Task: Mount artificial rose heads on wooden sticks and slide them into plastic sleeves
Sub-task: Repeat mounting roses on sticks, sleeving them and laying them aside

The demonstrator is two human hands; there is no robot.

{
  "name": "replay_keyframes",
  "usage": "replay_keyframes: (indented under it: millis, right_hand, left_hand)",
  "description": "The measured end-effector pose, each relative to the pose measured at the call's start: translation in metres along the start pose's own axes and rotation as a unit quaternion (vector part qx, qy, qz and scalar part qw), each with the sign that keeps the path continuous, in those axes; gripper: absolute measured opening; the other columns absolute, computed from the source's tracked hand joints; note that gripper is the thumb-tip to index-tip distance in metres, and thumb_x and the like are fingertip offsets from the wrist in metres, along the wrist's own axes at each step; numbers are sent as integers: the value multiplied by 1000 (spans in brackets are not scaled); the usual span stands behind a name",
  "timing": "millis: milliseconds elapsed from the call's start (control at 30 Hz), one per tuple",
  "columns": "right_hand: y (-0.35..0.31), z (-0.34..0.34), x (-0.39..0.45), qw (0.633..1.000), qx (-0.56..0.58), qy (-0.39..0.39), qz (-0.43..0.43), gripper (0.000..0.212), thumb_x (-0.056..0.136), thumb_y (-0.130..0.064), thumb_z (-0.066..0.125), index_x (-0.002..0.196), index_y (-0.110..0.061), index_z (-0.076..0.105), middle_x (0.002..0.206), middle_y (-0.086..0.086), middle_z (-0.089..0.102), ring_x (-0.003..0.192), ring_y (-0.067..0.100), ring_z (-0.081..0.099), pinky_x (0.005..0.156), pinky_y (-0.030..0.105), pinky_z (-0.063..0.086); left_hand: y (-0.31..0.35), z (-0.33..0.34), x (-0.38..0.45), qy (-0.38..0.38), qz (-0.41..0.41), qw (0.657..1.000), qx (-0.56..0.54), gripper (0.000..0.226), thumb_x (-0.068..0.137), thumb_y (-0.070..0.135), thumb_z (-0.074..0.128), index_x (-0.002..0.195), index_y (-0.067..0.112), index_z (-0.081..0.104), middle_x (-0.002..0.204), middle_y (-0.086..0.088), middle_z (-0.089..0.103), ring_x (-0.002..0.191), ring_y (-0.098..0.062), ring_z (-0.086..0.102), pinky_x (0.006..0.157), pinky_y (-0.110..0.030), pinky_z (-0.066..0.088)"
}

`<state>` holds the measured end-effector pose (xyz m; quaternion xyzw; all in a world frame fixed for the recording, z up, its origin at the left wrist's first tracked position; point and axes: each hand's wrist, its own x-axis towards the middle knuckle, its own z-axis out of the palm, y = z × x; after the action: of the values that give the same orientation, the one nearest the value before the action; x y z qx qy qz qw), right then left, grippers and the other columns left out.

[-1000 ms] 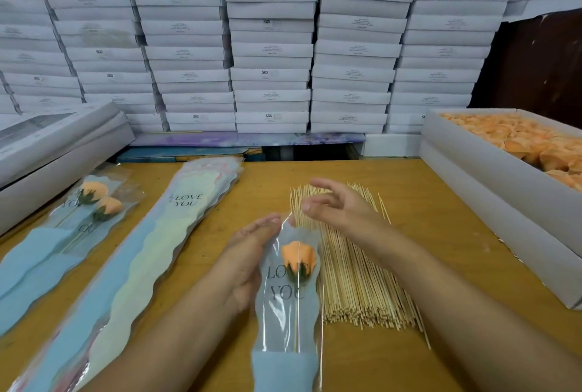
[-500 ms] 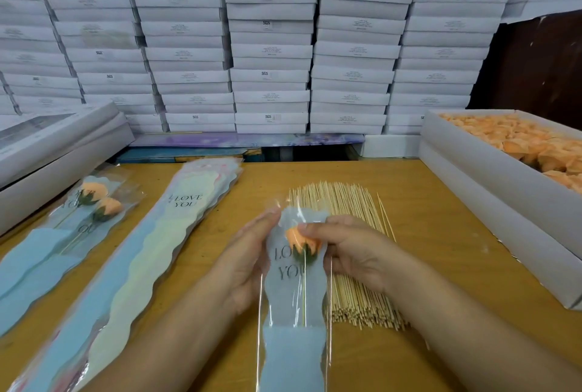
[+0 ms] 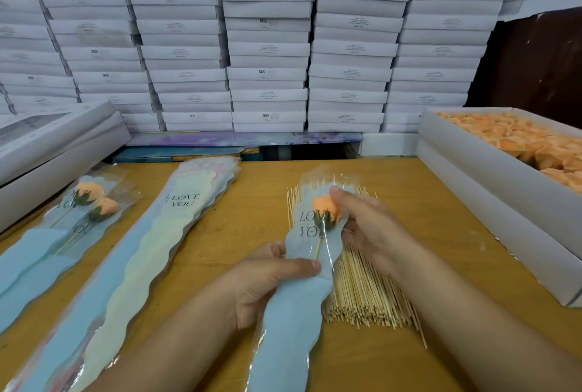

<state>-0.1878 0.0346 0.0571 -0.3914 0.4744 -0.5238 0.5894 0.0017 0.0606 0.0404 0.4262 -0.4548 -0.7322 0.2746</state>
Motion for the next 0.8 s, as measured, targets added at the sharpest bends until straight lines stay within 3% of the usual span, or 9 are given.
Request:
replay_keyframes:
  millis: [133, 233, 300, 433, 567, 700, 800]
  right_hand:
    - [2, 2, -6, 997, -24, -53, 44, 43, 79, -24, 78, 113, 0, 66, 100, 12, 77, 86, 24, 75, 69, 30, 59]
    - [8, 2, -9, 993, -64, -71, 70, 29, 82, -10, 78, 107, -1, 68, 101, 13, 77, 88, 24, 75, 72, 31, 61]
    - [10, 1, -9, 994, -75, -60, 53, 22, 85, -2, 74, 106, 1, 68, 102, 14, 77, 94, 27, 75, 78, 34, 61]
    - [10, 2, -10, 997, -67, -40, 23, 17, 84, 6, 71, 98, -4, 72, 93, 10, 78, 78, 17, 75, 63, 23, 56]
    - [12, 3, -8, 998, -46, -31, 12, 18, 83, 9, 71, 96, -3, 71, 94, 13, 77, 75, 17, 73, 62, 21, 55]
    - [11, 4, -8, 999, -38, -28, -2, 18, 83, 8, 71, 84, -9, 77, 90, 10, 78, 73, 15, 73, 60, 21, 55]
    - [12, 1, -7, 999, -40, -9, -8, 18, 82, 7, 73, 77, -11, 76, 83, 5, 77, 65, 11, 68, 57, 20, 54]
  left_hand:
    - [-1, 1, 1, 44, 28, 999, -14, 36, 74, 1, 79, 109, 5, 68, 91, -22, 74, 68, -30, 72, 58, -35, 58]
    - [-2, 2, 2, 84, 45, 995, -26, 22, 77, 4, 80, 96, 11, 75, 89, -20, 76, 67, -28, 73, 57, -33, 58]
    - [-2, 3, 1, 92, 39, 995, -29, 34, 71, 8, 84, 103, 11, 70, 90, -19, 77, 70, -28, 74, 58, -34, 58]
    - [1, 5, -2, 73, 22, 997, -23, 46, 70, 10, 84, 113, 8, 68, 91, -18, 76, 71, -27, 73, 60, -33, 58]
    - [1, 7, -1, 67, 18, 997, -16, 25, 78, 12, 77, 102, 9, 69, 80, -13, 74, 63, -20, 71, 54, -27, 55]
    - [1, 5, -1, 65, 18, 998, -6, 49, 73, 16, 86, 118, 8, 67, 95, -16, 76, 74, -24, 73, 64, -32, 58]
    - [2, 2, -3, 44, 18, 999, 0, 42, 74, 12, 82, 114, 7, 71, 103, -19, 76, 83, -27, 75, 72, -37, 61]
